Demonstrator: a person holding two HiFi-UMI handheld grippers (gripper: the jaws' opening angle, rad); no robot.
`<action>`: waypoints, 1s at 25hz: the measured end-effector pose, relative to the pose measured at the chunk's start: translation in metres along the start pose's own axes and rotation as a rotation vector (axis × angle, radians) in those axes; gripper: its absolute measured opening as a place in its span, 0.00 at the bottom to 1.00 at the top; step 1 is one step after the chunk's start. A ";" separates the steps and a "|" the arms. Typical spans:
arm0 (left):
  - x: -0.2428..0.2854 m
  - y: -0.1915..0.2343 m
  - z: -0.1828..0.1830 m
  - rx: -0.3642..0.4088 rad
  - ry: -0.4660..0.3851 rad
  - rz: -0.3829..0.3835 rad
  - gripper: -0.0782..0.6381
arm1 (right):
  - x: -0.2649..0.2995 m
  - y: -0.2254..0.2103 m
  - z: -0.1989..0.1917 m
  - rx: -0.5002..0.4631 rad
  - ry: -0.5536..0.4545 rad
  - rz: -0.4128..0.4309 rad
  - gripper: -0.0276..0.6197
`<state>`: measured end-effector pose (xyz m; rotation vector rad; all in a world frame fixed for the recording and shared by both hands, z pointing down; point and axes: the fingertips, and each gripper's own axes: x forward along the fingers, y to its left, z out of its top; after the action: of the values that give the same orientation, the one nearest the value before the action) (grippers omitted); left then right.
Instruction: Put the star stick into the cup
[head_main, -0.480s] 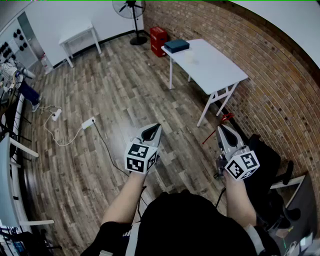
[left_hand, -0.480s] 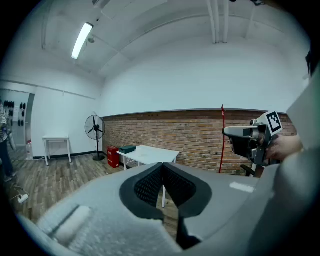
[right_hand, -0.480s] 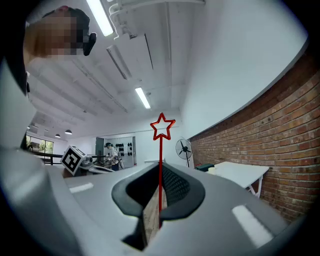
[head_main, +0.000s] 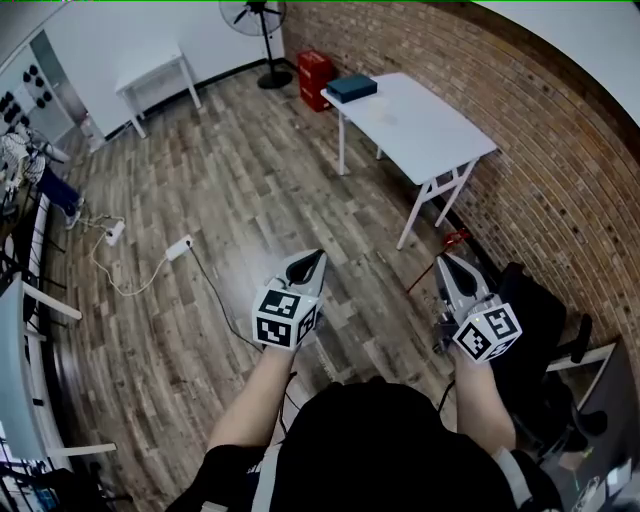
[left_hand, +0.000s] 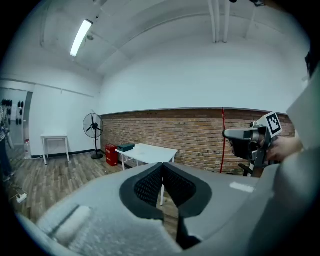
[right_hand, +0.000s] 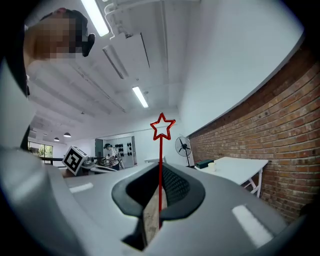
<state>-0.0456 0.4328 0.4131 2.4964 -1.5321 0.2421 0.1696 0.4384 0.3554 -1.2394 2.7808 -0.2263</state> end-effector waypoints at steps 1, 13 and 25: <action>-0.001 0.001 -0.001 -0.001 0.000 0.000 0.12 | 0.000 0.001 -0.002 0.022 -0.001 0.010 0.06; -0.008 0.016 -0.026 -0.042 0.031 0.010 0.12 | 0.008 0.008 -0.015 0.057 0.013 0.017 0.07; 0.061 0.042 -0.021 -0.026 0.073 -0.007 0.12 | 0.063 -0.049 -0.026 0.115 0.006 0.005 0.07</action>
<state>-0.0567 0.3671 0.4519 2.4450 -1.4885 0.3067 0.1598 0.3616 0.3879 -1.2062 2.7322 -0.3843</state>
